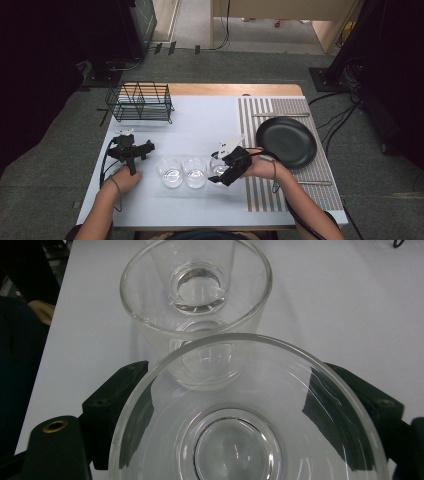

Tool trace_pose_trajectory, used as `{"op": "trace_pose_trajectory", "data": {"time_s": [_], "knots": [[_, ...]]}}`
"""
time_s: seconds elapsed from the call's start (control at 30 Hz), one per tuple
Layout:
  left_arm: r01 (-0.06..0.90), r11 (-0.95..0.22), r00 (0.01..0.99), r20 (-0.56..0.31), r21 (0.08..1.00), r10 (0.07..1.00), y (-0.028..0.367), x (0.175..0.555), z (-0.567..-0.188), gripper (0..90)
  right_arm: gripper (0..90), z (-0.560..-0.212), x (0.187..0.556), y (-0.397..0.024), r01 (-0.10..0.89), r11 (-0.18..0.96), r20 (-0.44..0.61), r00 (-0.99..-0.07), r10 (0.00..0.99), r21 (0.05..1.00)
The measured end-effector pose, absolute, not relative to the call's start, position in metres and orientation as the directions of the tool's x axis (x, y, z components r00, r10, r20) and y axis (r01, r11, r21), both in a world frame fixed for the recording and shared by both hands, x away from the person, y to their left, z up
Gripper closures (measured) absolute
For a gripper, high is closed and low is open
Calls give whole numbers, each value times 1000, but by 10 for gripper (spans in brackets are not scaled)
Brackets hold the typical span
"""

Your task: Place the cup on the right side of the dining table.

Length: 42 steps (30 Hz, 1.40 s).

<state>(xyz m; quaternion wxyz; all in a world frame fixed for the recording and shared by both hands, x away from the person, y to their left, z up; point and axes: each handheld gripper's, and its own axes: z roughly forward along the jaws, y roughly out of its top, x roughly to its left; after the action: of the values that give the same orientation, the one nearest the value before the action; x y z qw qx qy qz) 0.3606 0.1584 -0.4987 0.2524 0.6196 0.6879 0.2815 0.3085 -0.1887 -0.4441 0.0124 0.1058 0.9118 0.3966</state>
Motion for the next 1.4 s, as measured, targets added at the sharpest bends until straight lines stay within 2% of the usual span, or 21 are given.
{"op": "trace_pose_trajectory", "data": {"time_s": [1.4], "knots": [[710,74,-105,2,701,994,158,361,-499,0,184,-442,317,-193,243,630,49,-950,309,737]]}}
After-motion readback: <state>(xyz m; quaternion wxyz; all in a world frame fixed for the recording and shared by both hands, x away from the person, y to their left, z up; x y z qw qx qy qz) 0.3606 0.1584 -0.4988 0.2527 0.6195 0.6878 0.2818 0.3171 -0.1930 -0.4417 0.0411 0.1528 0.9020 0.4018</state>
